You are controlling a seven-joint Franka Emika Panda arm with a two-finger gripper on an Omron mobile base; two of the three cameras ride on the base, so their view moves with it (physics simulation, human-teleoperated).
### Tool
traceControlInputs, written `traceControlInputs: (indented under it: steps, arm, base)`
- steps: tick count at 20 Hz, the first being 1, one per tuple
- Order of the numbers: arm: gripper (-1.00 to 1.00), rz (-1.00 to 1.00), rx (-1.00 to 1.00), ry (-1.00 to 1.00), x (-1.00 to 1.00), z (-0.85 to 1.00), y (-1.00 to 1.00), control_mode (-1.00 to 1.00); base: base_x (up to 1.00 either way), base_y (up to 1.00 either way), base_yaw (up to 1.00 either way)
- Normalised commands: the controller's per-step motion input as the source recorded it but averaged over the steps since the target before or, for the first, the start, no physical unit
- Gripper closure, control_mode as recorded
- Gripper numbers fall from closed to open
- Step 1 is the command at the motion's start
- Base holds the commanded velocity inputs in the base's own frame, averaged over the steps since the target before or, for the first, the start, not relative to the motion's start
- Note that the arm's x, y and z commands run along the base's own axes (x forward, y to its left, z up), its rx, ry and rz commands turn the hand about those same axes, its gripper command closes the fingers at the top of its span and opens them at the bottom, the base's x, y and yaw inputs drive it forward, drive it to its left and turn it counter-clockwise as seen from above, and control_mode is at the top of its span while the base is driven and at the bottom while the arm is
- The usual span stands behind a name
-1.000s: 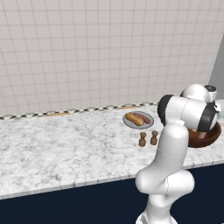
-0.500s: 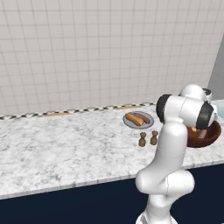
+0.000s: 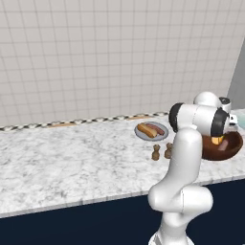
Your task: Place one bun and one sausage from the bowl on each plate.
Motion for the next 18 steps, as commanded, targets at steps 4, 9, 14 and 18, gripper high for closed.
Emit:
traceControlInputs:
  steps: [4, 9, 14, 18]
  arm:
    - [1.0, 0.0, 0.0, 0.0, 0.0, -0.05, 0.0, -1.0]
    - [1.0, 0.0, 0.0, 0.0, -0.08, -0.01, 0.0, -1.0]
    - [1.0, 0.0, -0.01, -0.09, -0.06, 0.34, 0.39, -1.0]
    - [1.0, 0.0, 0.0, -0.04, -0.12, 1.0, 0.89, -1.0]
  base:
    - [0.0, 0.0, 0.0]
    - [0.0, 0.0, 0.0]
    - [0.0, 0.0, 0.0]
    - [0.0, 0.0, 0.0]
